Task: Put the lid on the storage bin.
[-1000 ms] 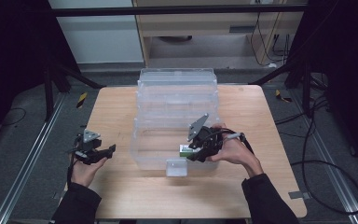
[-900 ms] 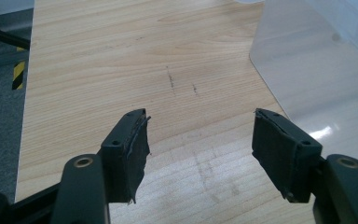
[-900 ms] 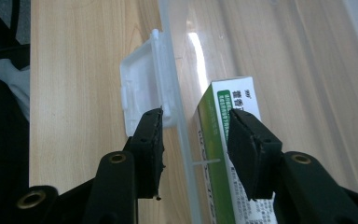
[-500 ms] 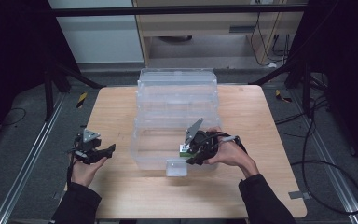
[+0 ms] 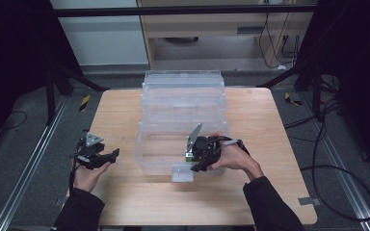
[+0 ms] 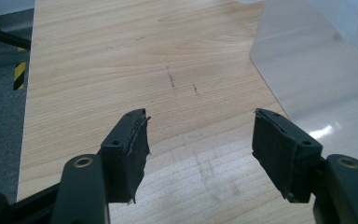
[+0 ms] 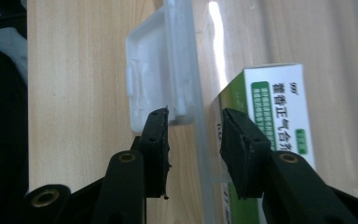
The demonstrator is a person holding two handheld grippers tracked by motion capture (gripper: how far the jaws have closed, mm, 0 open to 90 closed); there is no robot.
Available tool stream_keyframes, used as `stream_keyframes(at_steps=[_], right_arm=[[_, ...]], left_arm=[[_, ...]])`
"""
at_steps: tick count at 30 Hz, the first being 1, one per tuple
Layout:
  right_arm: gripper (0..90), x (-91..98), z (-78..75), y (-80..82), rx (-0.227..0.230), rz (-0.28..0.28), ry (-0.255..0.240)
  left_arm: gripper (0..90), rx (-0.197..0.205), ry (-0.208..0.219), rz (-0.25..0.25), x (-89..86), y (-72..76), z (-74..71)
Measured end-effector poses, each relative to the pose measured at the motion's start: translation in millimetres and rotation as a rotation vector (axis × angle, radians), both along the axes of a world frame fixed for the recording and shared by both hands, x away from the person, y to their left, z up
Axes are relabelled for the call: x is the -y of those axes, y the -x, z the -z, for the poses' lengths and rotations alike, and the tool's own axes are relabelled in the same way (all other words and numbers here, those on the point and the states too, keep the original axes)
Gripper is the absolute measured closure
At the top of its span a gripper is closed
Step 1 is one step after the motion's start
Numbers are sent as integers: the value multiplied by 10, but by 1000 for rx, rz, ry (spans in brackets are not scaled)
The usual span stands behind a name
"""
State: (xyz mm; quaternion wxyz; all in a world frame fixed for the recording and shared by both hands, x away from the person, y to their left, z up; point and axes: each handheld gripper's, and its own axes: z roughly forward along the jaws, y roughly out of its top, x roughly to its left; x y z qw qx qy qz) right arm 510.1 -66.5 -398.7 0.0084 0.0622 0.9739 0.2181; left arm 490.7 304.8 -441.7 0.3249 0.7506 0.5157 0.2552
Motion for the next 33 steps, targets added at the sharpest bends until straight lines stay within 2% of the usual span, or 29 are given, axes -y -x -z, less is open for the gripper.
stream_keyframes(at_steps=[8, 15, 27, 33], right_arm=[[656, -73, 64, -6, -40, -14, 35], [658, -76, 68, -8, -39, -16, 38], [659, -79, 67, -10, -44, -16, 43], [660, -80, 66, -6, -43, -12, 44]], left_arm=[[350, 19, -1, 5, -20, 1, -68], [349, 33, 0, 22, 8, -7, -133], [342, 81, -26, 115, 154, -74, -378], [341, 109, -46, 173, 256, -153, -570]])
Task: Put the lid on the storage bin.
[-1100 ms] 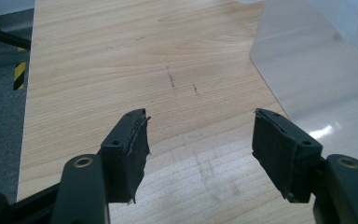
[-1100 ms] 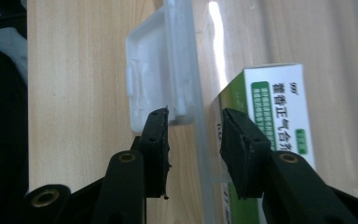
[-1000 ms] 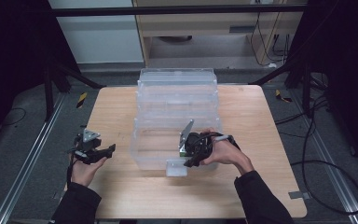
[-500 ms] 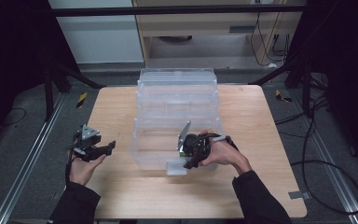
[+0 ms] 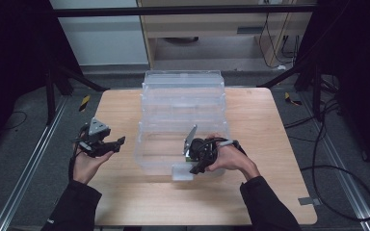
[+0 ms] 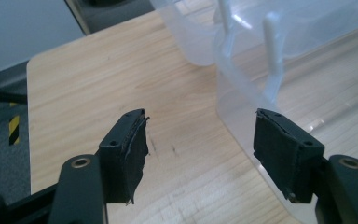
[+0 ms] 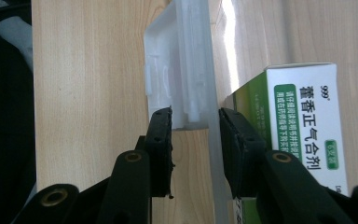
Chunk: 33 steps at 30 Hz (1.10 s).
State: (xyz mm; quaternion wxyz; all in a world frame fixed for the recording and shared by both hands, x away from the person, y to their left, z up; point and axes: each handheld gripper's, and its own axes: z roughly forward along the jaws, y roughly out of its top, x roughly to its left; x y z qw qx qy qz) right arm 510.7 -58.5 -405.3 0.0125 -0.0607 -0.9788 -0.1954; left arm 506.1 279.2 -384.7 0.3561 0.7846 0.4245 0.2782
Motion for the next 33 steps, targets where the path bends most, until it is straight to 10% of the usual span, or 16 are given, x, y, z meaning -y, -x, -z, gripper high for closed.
stream_keyframes(at_steps=[33], right_arm=[[661, 17, 7, 6, 7, -12, -16]], left_arm=[[330, 112, -138, 211, 583, -443, -811]])
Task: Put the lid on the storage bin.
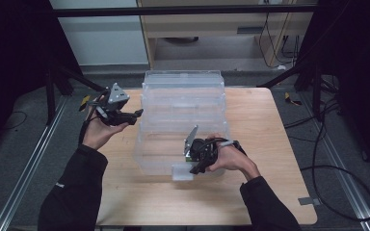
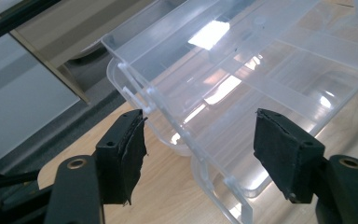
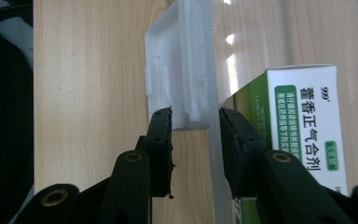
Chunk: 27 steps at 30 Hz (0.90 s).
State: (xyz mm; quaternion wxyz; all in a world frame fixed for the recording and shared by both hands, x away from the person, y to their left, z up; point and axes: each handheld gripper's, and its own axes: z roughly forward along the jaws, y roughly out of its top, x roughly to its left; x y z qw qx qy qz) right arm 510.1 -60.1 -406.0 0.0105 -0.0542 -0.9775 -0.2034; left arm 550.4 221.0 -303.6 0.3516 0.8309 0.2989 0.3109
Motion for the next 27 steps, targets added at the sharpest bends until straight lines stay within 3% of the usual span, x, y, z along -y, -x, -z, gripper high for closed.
stream_keyframes(at_steps=[11, 27], right_arm=[[661, 8, 3, 0, 2, -6, -7], [662, 9, 5, 1, 7, -12, -11]], left_arm=[[323, 36, -69, 46, 164, -123, -89], [348, 27, -187, 121, 330, -314, -144]])
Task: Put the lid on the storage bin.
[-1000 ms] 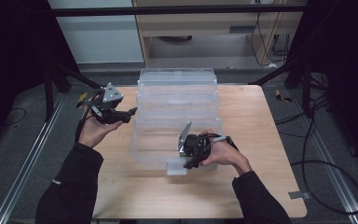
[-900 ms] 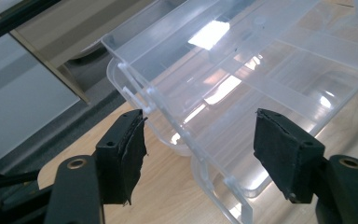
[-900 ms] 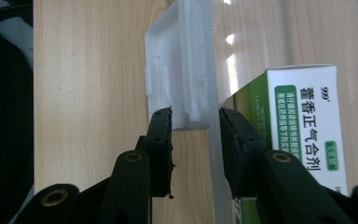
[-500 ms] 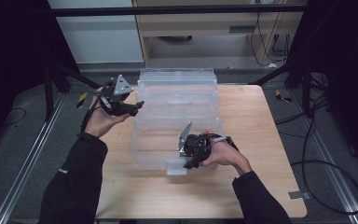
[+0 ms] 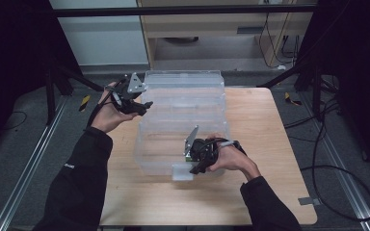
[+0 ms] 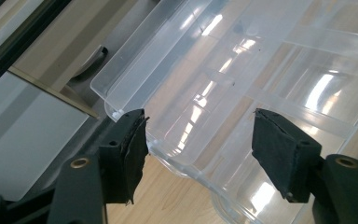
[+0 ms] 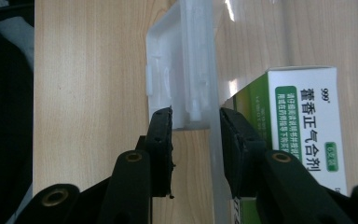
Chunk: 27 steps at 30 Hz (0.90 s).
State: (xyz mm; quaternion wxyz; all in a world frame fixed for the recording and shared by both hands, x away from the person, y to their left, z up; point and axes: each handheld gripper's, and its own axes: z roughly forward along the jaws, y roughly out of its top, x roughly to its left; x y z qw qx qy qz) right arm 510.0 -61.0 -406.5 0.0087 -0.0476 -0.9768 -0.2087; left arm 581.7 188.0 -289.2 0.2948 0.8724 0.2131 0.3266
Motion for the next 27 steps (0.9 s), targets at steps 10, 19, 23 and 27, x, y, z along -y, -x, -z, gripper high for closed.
stream_keyframes(at_steps=[10, 19, 23, 27], right_arm=[[662, 2, 1, 1, -2, -1, -3], [663, 6, 0, 10, 2, 0, -2], [663, 6, 0, 10, 3, -1, -2], [663, 5, 0, 9, 5, -1, -1]], left_arm=[[364, 8, -38, 42, 152, -57, 47], [368, 6, -88, 97, 293, -74, 91], [373, -1, -106, 120, 323, -89, 101], [379, -4, -121, 135, 360, -98, 123]])
